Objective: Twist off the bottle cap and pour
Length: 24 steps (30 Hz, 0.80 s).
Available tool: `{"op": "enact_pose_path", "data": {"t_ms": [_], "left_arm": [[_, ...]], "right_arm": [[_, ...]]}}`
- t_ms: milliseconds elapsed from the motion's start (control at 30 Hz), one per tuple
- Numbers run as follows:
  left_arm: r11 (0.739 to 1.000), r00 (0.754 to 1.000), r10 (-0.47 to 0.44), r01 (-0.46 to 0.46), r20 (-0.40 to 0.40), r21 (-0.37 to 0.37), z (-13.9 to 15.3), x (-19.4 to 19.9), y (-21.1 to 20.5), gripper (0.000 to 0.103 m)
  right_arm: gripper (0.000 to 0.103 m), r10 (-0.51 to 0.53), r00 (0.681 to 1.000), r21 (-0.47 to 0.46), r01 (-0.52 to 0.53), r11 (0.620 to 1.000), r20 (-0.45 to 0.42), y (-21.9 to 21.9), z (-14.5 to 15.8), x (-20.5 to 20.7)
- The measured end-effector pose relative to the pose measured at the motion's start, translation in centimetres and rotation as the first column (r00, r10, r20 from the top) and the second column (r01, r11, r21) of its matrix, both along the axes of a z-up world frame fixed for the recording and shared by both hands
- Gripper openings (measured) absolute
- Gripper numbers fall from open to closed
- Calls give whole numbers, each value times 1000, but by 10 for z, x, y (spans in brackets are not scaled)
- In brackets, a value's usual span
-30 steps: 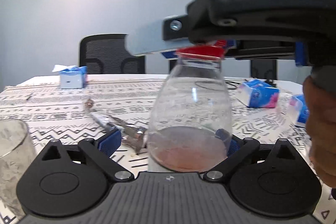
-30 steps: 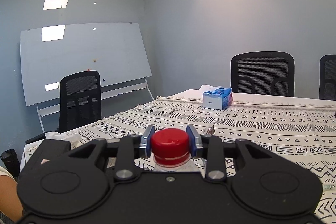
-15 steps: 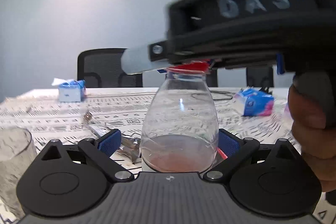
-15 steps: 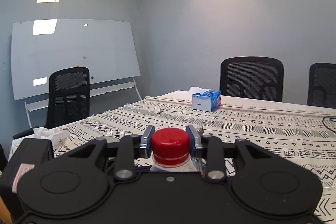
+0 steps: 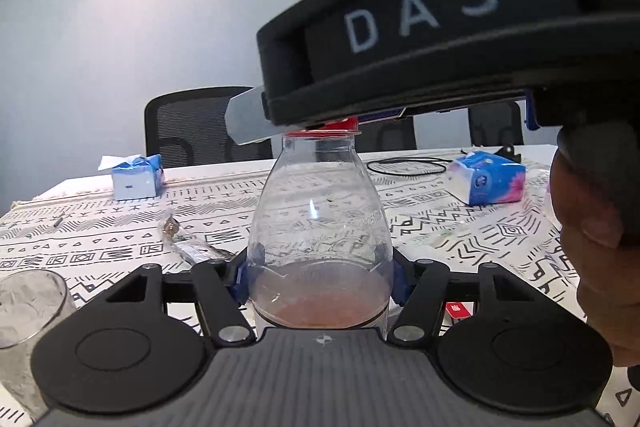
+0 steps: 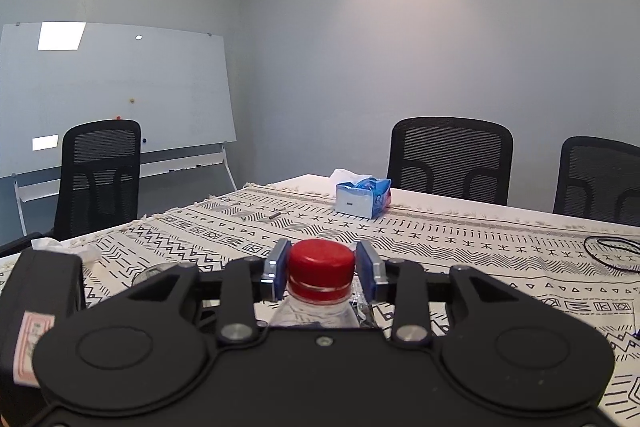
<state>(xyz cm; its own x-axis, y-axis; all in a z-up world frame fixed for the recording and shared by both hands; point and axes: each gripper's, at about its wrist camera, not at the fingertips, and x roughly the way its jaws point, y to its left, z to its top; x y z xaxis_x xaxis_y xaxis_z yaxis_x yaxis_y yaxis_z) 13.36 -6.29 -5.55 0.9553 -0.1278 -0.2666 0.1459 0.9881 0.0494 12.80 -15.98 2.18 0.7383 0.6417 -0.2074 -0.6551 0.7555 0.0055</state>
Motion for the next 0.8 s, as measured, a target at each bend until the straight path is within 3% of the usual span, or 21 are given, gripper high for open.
{"op": "enact_pose_path", "data": {"t_ms": [100,267,300,333,367,600,800], "left_arm": [[1000,1000,-9,9,-9,-5,2,1,1,60],[998,994,35,-39,108,42,10,-14,-5,72],[999,994,28,-32,110,37,11,-14,-5,70],[999,994,21,-24,111,32,11,-14,-5,59],[1000,994,13,-16,111,26,11,-15,-5,56],[1000,992,1,-2,124,8,10,-19,-5,54],[1000,992,-7,9,126,-21,9,-21,0,53]], "right_arm": [[34,3,1000,-21,-2,1000,9,2,-1,-2],[34,28,999,-54,-26,998,26,8,-1,-10],[35,30,999,-59,-29,998,27,9,-1,-11],[36,26,999,-60,-25,998,27,10,0,-11],[37,21,999,-59,-19,998,27,11,1,-11],[34,6,999,-76,-3,997,36,20,1,-12],[33,152,987,-28,-151,988,42,3,-5,4]]}}
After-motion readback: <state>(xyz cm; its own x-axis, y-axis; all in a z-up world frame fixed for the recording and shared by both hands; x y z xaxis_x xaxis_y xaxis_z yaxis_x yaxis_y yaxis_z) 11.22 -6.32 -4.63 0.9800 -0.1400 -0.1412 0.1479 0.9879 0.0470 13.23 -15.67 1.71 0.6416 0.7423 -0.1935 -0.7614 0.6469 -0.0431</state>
